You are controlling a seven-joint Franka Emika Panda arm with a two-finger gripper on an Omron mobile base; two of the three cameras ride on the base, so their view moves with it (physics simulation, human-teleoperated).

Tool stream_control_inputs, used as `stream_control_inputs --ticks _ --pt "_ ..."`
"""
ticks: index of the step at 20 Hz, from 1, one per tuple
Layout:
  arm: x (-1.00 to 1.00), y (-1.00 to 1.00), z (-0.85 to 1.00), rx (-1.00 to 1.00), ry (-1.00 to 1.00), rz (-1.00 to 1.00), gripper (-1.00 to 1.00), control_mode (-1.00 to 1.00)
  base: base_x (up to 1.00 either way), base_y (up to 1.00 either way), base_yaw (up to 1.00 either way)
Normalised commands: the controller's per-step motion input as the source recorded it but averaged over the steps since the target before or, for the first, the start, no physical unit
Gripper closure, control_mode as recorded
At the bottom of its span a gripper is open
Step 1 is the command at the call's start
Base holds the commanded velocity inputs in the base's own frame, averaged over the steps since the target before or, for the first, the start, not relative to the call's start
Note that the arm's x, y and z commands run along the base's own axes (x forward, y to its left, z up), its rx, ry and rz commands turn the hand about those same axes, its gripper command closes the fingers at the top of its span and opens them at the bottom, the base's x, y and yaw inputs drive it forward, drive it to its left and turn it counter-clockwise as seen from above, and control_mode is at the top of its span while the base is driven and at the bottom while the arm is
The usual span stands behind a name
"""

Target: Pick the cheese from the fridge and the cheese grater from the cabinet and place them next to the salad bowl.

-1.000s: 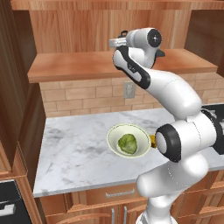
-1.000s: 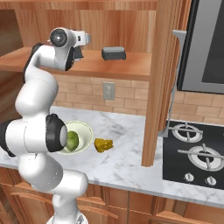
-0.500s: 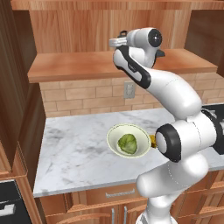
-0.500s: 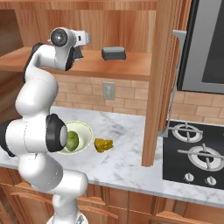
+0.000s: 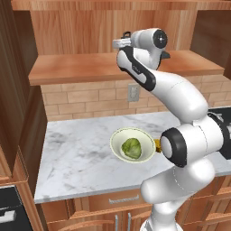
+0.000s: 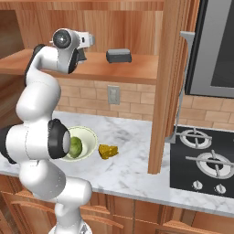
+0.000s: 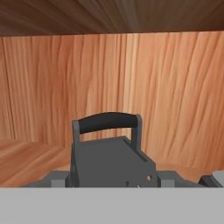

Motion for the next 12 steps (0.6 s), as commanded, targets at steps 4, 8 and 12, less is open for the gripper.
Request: stream_control_inputs --ticks 4,8,12 --pt "-0.04 0.00 0.00 0.01 -0.02 0.00 1.00 -1.00 0.00 0.00 0.00" --pt "-0.43 -0.02 0.00 0.01 -0.07 0.00 1.00 -1.00 0.00 0.00 0.00" --pt "-0.73 -0.09 0.04 0.00 -0.14 0.00 1.00 -1.00 0.00 0.00 0.00"
